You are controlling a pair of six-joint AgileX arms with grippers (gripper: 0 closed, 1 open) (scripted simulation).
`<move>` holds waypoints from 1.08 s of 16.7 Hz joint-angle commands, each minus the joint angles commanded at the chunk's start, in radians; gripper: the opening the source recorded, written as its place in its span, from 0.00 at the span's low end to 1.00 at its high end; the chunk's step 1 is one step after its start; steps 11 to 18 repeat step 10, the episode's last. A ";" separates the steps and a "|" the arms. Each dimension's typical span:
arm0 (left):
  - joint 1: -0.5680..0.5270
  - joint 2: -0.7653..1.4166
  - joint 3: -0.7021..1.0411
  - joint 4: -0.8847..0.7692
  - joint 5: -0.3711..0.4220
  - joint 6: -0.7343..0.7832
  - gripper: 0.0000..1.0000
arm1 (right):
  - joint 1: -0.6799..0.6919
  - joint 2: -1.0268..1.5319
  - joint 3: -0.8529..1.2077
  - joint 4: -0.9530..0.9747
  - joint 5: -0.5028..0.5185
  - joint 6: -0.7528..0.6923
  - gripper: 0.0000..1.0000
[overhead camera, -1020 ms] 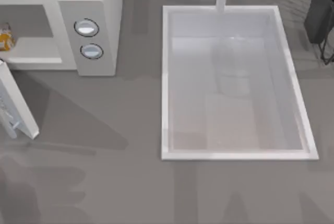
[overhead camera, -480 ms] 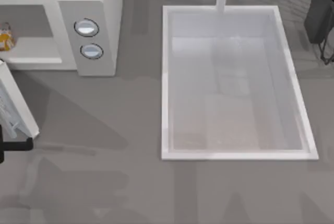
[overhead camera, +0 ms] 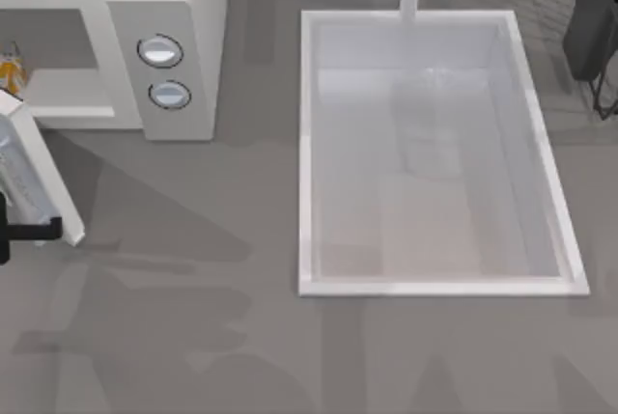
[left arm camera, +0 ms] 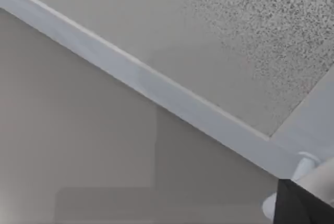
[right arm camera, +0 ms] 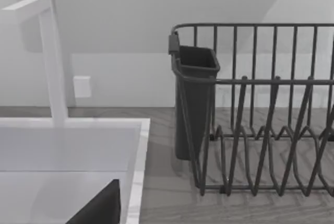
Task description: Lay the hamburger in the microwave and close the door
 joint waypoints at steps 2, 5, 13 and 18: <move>-0.006 0.115 0.048 0.030 -0.004 -0.003 0.00 | 0.000 0.000 0.000 0.000 0.000 0.000 1.00; -0.015 0.285 0.119 0.075 -0.010 -0.008 0.00 | 0.000 0.000 0.000 0.000 0.000 0.000 1.00; -0.029 0.389 0.210 0.145 -0.018 -0.016 0.00 | 0.000 0.000 0.000 0.000 0.000 0.000 1.00; -0.029 0.389 0.210 0.145 -0.018 -0.016 0.00 | 0.000 0.000 0.000 0.000 0.000 0.000 1.00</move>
